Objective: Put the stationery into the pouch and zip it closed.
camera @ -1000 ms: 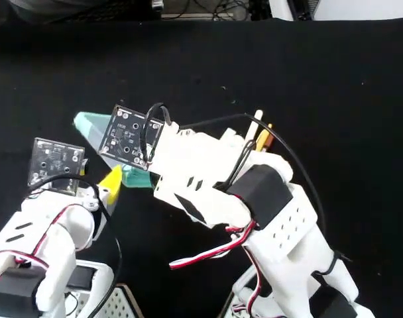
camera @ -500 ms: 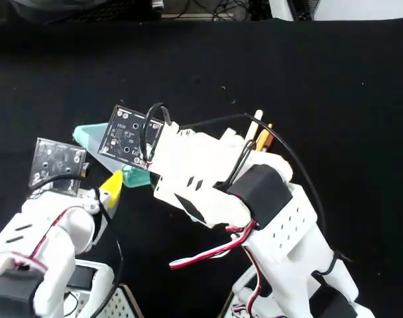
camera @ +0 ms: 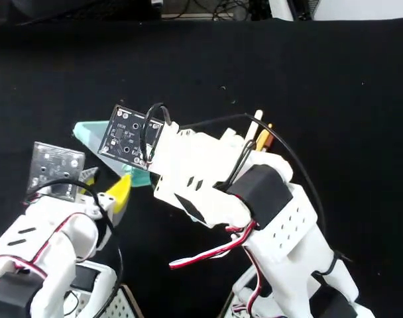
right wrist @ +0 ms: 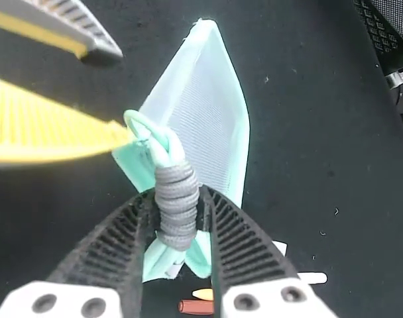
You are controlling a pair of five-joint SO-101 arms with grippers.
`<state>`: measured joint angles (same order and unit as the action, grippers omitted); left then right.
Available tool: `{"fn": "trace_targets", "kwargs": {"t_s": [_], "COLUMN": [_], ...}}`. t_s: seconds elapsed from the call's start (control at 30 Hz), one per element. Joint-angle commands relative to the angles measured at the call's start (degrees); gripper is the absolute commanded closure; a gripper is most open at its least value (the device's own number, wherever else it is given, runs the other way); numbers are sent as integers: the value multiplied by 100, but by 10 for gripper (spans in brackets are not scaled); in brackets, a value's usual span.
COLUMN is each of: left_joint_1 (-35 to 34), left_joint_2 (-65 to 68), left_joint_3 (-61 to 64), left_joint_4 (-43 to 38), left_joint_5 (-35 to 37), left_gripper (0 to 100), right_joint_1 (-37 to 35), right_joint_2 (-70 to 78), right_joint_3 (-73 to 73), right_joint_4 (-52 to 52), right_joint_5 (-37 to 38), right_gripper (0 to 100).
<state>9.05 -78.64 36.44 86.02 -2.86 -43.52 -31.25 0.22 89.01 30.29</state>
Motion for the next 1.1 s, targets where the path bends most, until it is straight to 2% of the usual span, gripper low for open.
{"fn": "trace_targets", "kwargs": {"t_s": [0.0,0.2,0.37,0.57,0.7,1.07], "left_joint_1": [224,224,224,268,251,224], "left_joint_2": [70,70,9,62,62,62], "left_joint_3": [101,532,488,-365,-426,409], "left_joint_4": [-316,-747,-703,193,413,-475], "left_joint_5": [44,9,35,53,53,44], "left_gripper": [796,796,796,796,796,796], "right_joint_1": [-26,-35,-26,-26,-26,-26], "right_joint_2": [-171,-198,-198,-189,-171,-198], "right_joint_3": [-171,-171,-163,-171,-198,-171], "right_joint_4": [9,97,132,88,79,123], "right_joint_5": [-9,0,18,18,18,18], "right_gripper": [986,986,986,986,986,986]}}
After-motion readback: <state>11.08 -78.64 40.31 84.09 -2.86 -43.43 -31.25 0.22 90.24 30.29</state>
